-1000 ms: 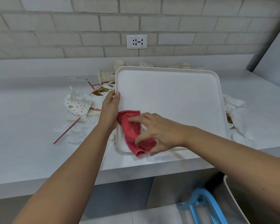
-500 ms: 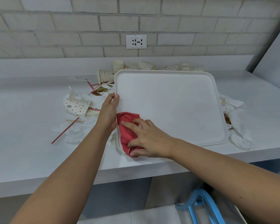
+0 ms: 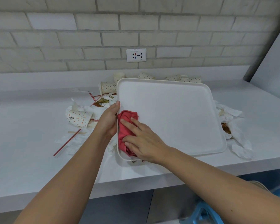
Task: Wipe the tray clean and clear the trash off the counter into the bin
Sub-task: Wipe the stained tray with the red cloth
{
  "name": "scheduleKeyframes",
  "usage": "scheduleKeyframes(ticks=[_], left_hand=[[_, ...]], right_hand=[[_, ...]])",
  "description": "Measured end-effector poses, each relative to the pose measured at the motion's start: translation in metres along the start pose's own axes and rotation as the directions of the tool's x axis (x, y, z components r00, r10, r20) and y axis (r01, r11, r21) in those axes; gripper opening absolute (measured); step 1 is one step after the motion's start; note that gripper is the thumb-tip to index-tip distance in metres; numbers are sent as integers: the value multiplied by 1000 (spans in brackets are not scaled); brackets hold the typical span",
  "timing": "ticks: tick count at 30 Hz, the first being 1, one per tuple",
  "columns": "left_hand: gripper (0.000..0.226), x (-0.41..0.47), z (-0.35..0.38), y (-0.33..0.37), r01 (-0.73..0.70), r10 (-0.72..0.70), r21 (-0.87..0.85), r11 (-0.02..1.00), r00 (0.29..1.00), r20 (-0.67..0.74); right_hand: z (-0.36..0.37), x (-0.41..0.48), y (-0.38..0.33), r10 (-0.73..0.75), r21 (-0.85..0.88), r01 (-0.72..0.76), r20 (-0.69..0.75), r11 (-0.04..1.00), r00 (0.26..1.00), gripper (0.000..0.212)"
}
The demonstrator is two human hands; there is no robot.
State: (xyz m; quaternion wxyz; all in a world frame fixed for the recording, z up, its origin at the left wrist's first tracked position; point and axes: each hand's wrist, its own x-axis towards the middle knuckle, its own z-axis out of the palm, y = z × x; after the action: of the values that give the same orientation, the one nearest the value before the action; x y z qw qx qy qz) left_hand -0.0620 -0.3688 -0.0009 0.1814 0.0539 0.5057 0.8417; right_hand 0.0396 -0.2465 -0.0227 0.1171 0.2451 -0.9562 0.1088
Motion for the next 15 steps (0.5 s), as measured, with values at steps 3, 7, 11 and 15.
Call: scheduleKeyframes(ticks=[3,7,11,15], left_hand=[[52,0,-2,-1,62,-61,-21,998,997,36],[65,0,0,-2,123,-123,9,992,992,28],[56,0,5,-3,-11,11,133,991,1000,-2],[42,-3,9,-4,-163,152,182,970,986,73]], right_hand=[[-8,11,5,55,60,-53,-27,997,998,46],[-12,30,15,83,86,-78,-55,993,995,35],[-22,51,23,132,116,-122,-90,986,987,29],[-36,68,26,154,116,-138,-147,984,977,31]])
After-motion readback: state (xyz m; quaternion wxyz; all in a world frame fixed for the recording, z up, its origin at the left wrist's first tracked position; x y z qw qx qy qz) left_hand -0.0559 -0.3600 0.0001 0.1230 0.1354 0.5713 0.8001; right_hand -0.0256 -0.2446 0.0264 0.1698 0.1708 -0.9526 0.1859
